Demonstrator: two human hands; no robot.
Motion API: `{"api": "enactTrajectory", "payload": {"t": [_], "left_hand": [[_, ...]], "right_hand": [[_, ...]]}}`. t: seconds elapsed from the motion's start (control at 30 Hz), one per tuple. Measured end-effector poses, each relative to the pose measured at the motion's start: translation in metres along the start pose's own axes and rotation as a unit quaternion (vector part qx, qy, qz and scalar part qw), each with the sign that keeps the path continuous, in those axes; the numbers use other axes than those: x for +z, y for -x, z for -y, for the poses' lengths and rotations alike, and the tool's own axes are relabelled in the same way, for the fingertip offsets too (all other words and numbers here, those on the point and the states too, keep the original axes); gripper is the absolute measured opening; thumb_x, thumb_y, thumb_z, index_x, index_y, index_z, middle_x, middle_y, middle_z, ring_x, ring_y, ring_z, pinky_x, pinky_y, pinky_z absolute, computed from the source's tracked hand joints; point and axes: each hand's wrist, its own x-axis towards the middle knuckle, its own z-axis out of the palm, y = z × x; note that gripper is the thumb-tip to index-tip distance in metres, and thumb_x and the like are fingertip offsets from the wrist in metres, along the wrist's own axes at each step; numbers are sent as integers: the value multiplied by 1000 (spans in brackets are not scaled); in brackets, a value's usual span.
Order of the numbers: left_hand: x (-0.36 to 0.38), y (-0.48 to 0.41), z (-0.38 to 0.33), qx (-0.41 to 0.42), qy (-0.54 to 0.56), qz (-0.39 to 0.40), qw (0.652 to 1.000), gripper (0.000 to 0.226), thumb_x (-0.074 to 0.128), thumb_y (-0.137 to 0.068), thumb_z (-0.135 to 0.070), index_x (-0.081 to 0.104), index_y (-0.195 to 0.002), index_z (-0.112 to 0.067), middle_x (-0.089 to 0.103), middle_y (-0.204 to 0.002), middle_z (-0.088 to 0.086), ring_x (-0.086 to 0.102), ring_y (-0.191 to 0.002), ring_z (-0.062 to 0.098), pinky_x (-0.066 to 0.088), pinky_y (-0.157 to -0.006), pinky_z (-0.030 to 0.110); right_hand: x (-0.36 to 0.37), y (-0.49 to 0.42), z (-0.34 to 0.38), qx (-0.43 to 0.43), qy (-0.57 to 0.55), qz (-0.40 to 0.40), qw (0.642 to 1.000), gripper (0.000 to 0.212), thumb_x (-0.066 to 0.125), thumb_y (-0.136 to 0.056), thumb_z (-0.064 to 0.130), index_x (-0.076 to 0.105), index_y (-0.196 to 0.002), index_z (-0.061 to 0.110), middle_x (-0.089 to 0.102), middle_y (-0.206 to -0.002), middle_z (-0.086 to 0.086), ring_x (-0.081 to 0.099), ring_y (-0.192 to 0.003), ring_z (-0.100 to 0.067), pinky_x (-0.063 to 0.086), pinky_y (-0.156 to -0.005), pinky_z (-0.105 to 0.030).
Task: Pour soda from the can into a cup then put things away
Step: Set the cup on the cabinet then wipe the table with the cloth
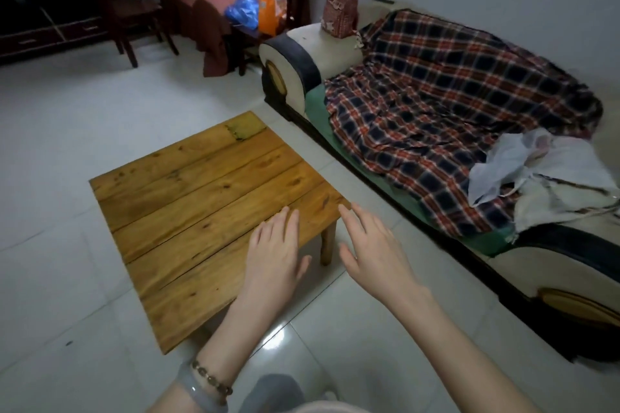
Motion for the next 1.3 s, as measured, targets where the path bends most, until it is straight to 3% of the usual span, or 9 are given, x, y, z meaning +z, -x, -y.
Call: {"api": "enactTrajectory", "payload": {"t": [0.3, 0.5, 0.73, 1.07, 1.3], "left_hand": [[26, -70, 23, -96, -32, 19, 995, 81, 83, -61, -39, 52, -127, -3, 58, -125, 16, 60, -109, 30, 49, -89, 40], [40, -135, 61, -126, -40, 10, 991, 80, 80, -67, -35, 48, -132, -1, 53, -132, 18, 55, -118, 32, 45, -98, 45], [50, -202, 116, -140, -41, 6, 989, 80, 82, -63, -35, 51, -129, 0, 56, -128, 19, 57, -113, 32, 46, -94, 45], [64, -262, 170, -185, -43, 7, 982, 76, 79, -68, -36, 50, -129, 0, 54, -131, 19, 56, -115, 32, 44, -98, 45], [88, -297, 206, -226, -63, 29, 972, 77, 77, -69, -37, 49, -130, -1, 53, -132, 19, 55, -116, 31, 42, -100, 44]], "right_hand": [[28, -104, -29, -82, -24, 16, 996, 60, 61, -87, 24, 39, -140, 9, 46, -139, -15, 46, -126, -28, 42, -100, -38], [42, -191, -34, -113, -21, 31, 993, 60, 64, -85, 23, 42, -138, 8, 48, -137, -17, 49, -124, -30, 44, -97, -39], [54, -287, -22, -140, -28, 39, 989, 59, 59, -89, 25, 37, -142, 12, 42, -144, -14, 42, -131, -27, 37, -103, -36], [82, -385, -16, -182, -17, 78, 980, 60, 63, -84, 24, 42, -138, 10, 47, -139, -16, 48, -125, -29, 44, -97, -38], [114, -452, -20, -226, -10, 121, 966, 60, 61, -87, 26, 39, -141, 11, 42, -144, -15, 44, -129, -29, 39, -102, -38]]}}
